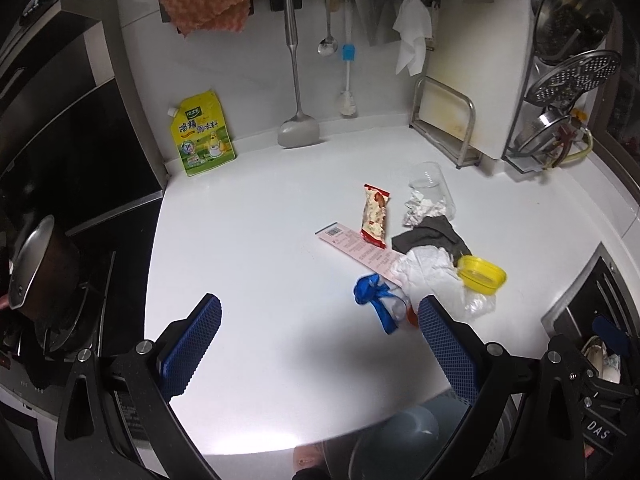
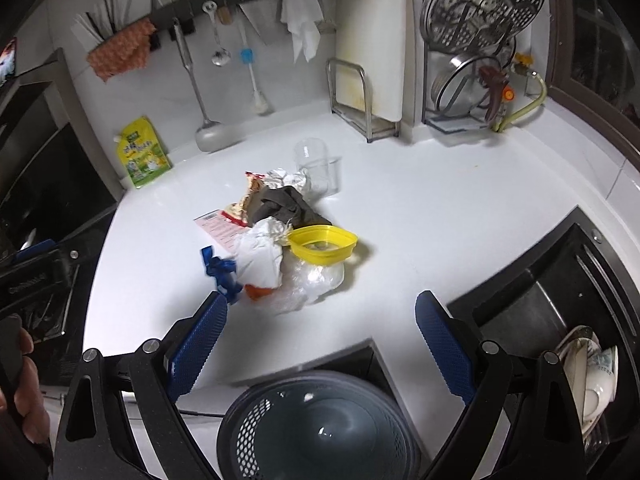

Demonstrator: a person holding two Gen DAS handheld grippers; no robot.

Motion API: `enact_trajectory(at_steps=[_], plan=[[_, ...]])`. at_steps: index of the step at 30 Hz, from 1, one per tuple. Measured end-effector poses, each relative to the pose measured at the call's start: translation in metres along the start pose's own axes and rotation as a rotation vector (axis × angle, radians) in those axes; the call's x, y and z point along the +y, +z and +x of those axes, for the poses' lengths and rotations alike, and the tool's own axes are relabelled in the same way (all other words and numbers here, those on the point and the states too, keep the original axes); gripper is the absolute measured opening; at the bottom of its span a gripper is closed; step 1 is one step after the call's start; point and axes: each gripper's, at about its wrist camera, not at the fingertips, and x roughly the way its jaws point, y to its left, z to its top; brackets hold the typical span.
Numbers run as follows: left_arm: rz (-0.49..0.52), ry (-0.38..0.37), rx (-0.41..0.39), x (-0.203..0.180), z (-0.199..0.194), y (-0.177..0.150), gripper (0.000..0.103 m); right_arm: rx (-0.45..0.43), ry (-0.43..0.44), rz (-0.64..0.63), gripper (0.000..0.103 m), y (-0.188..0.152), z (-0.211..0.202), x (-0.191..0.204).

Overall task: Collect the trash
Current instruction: 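Grasp the clear plastic cup with the right tool while the left tool grasps the snack bar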

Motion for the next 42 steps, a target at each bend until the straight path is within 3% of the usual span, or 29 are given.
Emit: enact_trajectory(at_steps=[19,28,42], plan=[[0.009,-0.069,-0.036,-0.020,0.128,0.066,0.097,-0.039,-0.024,-0.016,0.091,0.120,0.139,-0.007],[-0.006,-0.074,-0.014,-0.017,0.164,0.074,0.097,0.032,-0.014,-0.049,0.091,0.159,0.208,0.000],[0.010,-0.082,0.020,-0.013,0.190,0.073,0.097,0.183,0.018,-0.066,0.091,0.173,0.284,0.010]])
